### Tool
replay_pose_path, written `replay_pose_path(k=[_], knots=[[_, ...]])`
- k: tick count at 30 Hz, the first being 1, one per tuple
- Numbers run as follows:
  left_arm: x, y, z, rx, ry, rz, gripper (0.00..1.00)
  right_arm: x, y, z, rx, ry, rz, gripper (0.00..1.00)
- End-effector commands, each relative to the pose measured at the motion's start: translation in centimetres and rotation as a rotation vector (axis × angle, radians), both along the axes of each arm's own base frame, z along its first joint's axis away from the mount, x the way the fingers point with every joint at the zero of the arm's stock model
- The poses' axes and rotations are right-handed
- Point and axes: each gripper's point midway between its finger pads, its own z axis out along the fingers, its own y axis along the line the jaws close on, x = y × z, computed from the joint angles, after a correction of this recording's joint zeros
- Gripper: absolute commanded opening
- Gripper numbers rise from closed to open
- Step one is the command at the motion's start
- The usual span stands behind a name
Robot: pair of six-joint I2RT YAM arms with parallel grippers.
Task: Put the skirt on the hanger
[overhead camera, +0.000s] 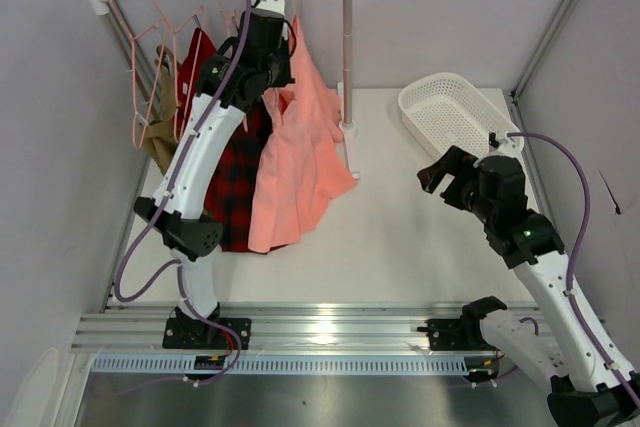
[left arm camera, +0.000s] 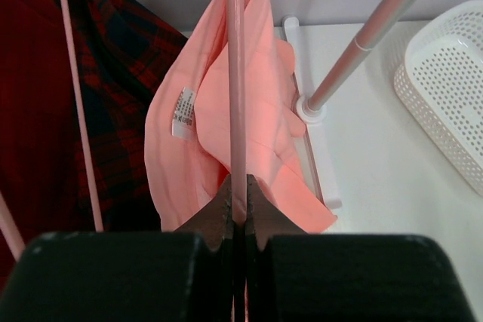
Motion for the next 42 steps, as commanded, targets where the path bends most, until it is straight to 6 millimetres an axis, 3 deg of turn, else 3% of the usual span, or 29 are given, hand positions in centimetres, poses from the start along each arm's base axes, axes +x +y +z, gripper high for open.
replay_pose_path(k=[1, 7, 12, 14, 15, 19, 21, 22, 23, 27, 29, 30, 32, 37, 38, 39, 40, 41, 42], knots=[[2.0, 1.4, 5.5, -0.083, -0.189, 0.044, 0.00, 0.3, 1.0, 1.4, 0.053, -0.054, 0.037, 0.91], [3.4, 0.5, 3.3, -0.082, -0.146, 0.009, 0.00, 0.6, 1.7, 1.4, 0.066, -0.050, 0.071, 0.90], [4.2, -0.4, 0.1, -0.069, -0.081, -0.002, 0.00, 0.8, 2.0, 2.0, 0.062, -0.080, 0.090, 0.93], [4.3, -0.3, -0.2, -0.069, -0.076, 0.002, 0.00, 0.9, 1.9, 1.9, 0.056, -0.079, 0.087, 0.94], [4.2, -0.3, -1.5, -0.052, -0.047, 0.005, 0.00, 0.8, 1.9, 2.2, 0.051, -0.085, 0.095, 0.95], [3.1, 0.3, -3.3, -0.035, -0.002, 0.008, 0.01, 0.7, 2.0, 2.5, 0.046, -0.088, 0.109, 0.98], [2.0, 0.5, -1.5, -0.055, -0.043, -0.013, 0.07, 0.6, 1.9, 2.9, 0.046, -0.106, 0.106, 0.99], [1.6, 0.4, -2.4, -0.048, -0.023, -0.029, 0.10, 0.5, 1.8, 3.0, 0.043, -0.113, 0.105, 0.99], [1.3, 0.6, -1.9, -0.048, -0.031, -0.033, 0.14, 0.6, 1.6, 3.3, 0.040, -0.124, 0.097, 0.99], [-1.2, 1.6, 1.8, -0.062, -0.088, -0.055, 0.62, 0.3, 1.1, 4.9, 0.019, -0.170, 0.090, 0.99], [-3.1, 2.4, 5.2, -0.085, -0.155, -0.067, 0.74, 0.5, 0.5, 5.5, -0.008, -0.180, 0.066, 0.99], [-3.8, 2.8, 6.4, -0.092, -0.180, -0.072, 0.99, 0.5, 0.3, 6.1, -0.015, -0.187, 0.059, 0.99], [-6.5, 3.7, 9.6, -0.115, -0.251, -0.100, 0.99, 0.7, 0.1, 6.3, -0.021, -0.178, 0.041, 0.99], [-11.9, 6.5, 12.4, -0.117, -0.319, -0.113, 0.99, 0.2, -0.5, 7.9, -0.012, -0.200, 0.017, 0.99], [-12.6, 7.0, 11.5, -0.099, -0.300, -0.109, 1.00, -0.2, -0.6, 8.5, -0.005, -0.219, 0.017, 0.99], [-14.5, 8.4, 11.6, -0.096, -0.318, -0.087, 0.99, -0.3, -0.6, 8.9, -0.003, -0.236, 0.019, 1.00], [-15.1, 8.8, 10.2, -0.083, -0.294, -0.082, 0.99, -0.6, -0.6, 9.4, 0.000, -0.252, 0.026, 0.99], [-17.7, 10.2, 11.4, -0.110, -0.348, -0.076, 0.99, -1.1, -0.6, 9.9, 0.002, -0.277, 0.036, 0.99], [-17.9, 10.2, 8.4, -0.091, -0.287, -0.080, 0.99, -1.4, -0.5, 10.3, 0.002, -0.294, 0.052, 0.99]])
